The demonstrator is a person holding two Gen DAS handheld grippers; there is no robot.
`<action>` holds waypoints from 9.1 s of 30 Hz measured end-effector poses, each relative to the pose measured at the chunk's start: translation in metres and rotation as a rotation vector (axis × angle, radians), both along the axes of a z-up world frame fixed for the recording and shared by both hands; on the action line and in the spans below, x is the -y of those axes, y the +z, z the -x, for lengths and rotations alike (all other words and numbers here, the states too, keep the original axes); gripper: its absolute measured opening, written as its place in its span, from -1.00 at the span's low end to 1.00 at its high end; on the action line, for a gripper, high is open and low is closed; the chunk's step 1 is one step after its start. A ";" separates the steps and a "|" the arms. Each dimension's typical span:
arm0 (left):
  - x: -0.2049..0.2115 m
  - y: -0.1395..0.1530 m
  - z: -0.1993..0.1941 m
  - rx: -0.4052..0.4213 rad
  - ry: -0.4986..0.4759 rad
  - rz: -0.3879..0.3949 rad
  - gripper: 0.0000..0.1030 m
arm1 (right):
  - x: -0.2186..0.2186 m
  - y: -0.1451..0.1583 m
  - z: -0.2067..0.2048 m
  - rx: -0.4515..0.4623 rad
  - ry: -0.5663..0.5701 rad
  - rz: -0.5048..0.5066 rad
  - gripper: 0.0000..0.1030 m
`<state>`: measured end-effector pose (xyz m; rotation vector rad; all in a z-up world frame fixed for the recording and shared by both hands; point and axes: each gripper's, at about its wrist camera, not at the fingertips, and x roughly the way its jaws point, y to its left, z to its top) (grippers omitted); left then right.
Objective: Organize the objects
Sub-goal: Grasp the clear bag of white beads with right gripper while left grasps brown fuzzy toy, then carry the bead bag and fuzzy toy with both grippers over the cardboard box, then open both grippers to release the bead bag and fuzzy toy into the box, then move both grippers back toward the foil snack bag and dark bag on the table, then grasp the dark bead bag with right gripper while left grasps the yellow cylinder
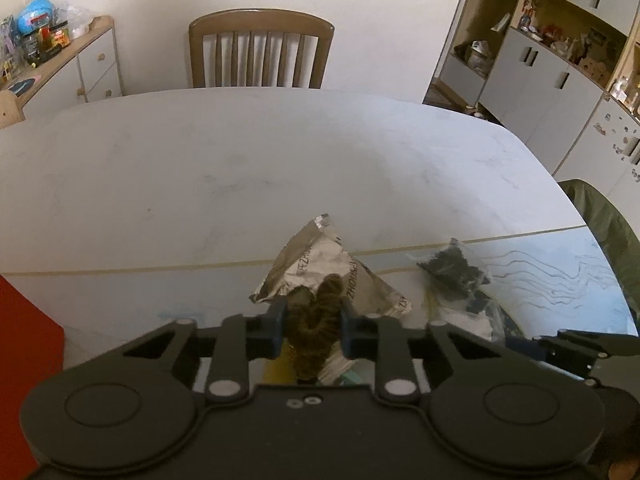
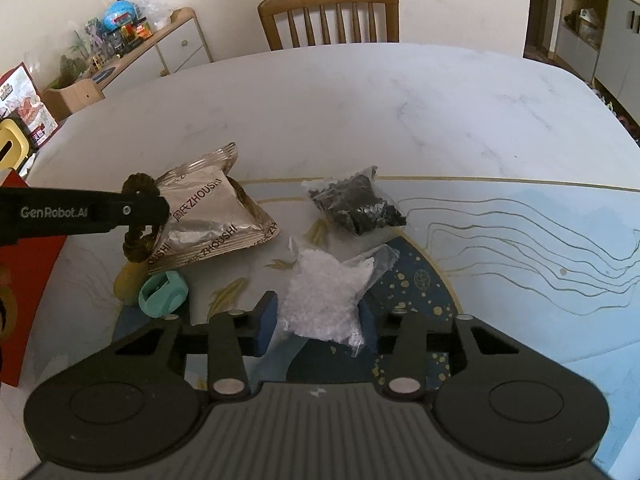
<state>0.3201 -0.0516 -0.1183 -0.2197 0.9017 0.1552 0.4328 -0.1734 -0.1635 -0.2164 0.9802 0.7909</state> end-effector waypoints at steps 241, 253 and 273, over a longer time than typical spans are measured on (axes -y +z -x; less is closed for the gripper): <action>-0.001 -0.040 0.024 -0.063 -0.103 -0.211 0.11 | -0.030 0.001 -0.052 0.071 0.096 0.053 -0.10; 0.012 -0.039 0.024 -0.061 -0.166 -0.212 -0.62 | -0.025 0.003 -0.048 0.069 0.098 0.038 -0.33; 0.009 -0.018 0.039 -0.055 -0.101 -0.126 -0.62 | -0.003 0.042 -0.008 0.059 0.114 -0.023 -0.40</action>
